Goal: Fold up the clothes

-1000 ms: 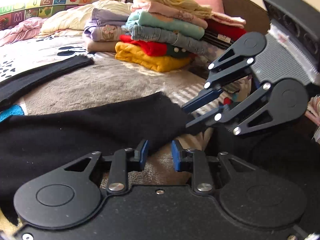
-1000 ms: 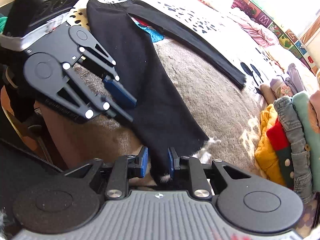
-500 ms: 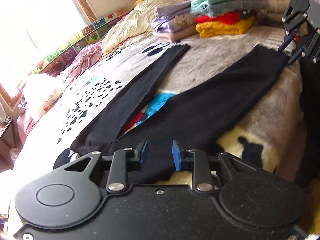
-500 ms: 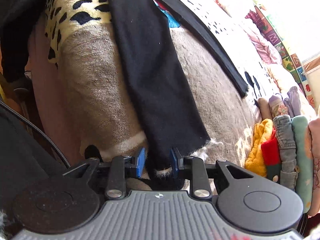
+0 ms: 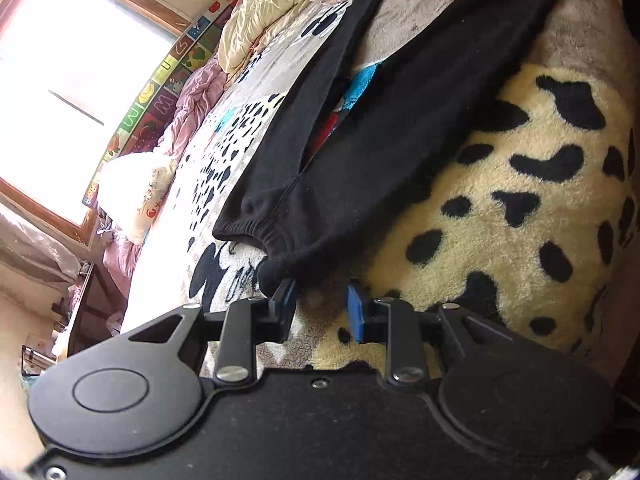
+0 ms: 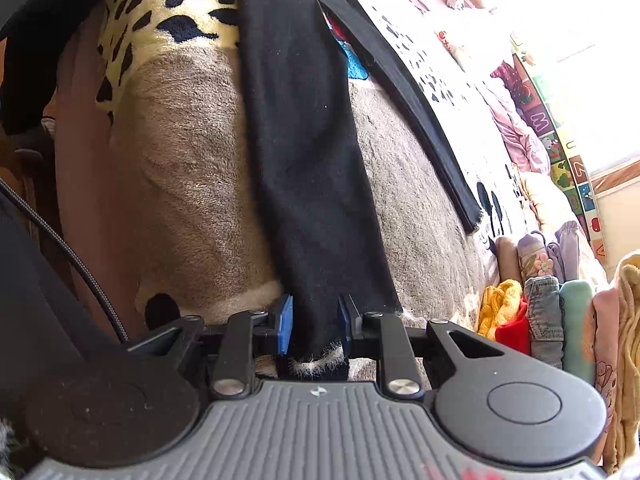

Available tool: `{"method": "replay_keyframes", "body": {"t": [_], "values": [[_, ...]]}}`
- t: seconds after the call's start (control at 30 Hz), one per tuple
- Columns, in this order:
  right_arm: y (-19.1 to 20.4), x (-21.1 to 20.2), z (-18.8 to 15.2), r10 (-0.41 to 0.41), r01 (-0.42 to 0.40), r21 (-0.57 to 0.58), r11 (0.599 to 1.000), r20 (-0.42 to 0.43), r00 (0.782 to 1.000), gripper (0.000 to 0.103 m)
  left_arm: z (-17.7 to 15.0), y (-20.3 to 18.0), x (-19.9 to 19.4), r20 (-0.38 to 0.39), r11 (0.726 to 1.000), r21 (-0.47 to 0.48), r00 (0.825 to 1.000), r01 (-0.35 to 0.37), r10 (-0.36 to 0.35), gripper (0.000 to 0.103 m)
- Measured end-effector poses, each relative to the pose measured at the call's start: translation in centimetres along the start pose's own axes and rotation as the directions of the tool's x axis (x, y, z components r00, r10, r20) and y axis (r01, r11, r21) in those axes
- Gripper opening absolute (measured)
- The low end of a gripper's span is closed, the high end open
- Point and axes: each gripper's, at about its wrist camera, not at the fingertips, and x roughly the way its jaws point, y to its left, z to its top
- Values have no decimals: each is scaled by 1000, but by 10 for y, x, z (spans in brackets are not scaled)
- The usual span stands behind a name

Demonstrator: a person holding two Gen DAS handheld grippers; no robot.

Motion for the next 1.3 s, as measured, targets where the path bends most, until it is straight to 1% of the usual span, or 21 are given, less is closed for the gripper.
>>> {"method": "replay_keyframes", "body": {"t": [0.1,0.2,0.3,0.33,0.4,0.5,0.57,0.63,0.67,0.77,0.9,1.0,1.1,1.13,1.17,1.23,1.3], "values": [[3,5,2,9,-10,-25,1000,-23,1000,24,-3,-2,1,11,997,61,999,-54,53,26],[4,6,3,0,-1,-36,999,-22,1000,24,-6,4,-5,24,995,65,997,-79,77,26],[4,4,4,-7,6,-32,999,-22,1000,24,-5,9,-10,58,994,51,994,-100,97,26],[6,3,4,-8,7,-37,999,-19,1000,24,-5,10,-10,69,994,50,993,-96,92,26],[9,2,5,-11,10,-52,999,-14,1000,24,-5,8,-10,76,994,59,994,-86,82,32],[8,6,5,-23,21,-49,999,-26,999,24,-8,3,-5,50,994,89,997,-67,63,33],[3,9,4,-19,18,-18,1000,-34,999,24,-9,1,-3,42,993,93,997,-69,66,33],[0,10,2,-16,16,1,1000,-37,999,24,-9,2,-3,50,993,88,995,-85,80,33],[0,11,1,-17,17,6,1000,-38,999,22,-8,2,-3,55,992,85,994,-96,91,33],[4,9,0,-49,49,-19,999,-21,999,16,-8,0,-3,57,991,94,994,-97,92,33],[10,4,0,-99,100,-66,993,12,995,16,-9,-4,-1,65,989,105,993,-106,100,33],[21,9,1,-89,88,-128,988,0,996,16,-10,-5,0,76,987,109,991,-116,108,33],[14,13,1,-84,83,-88,993,-5,996,15,-10,-6,1,86,986,112,989,-126,116,33],[9,12,3,-80,80,-60,995,-3,997,12,-11,-7,2,90,985,113,989,-129,119,33],[5,10,3,-82,82,-40,996,9,997,6,-11,-7,2,93,985,114,988,-132,122,33],[-3,7,3,-89,89,-1,996,30,996,5,-11,-8,3,100,983,116,987,-139,127,28],[-12,4,3,-100,98,37,994,50,994,5,-10,-5,1,105,986,94,986,-138,128,19]]}}
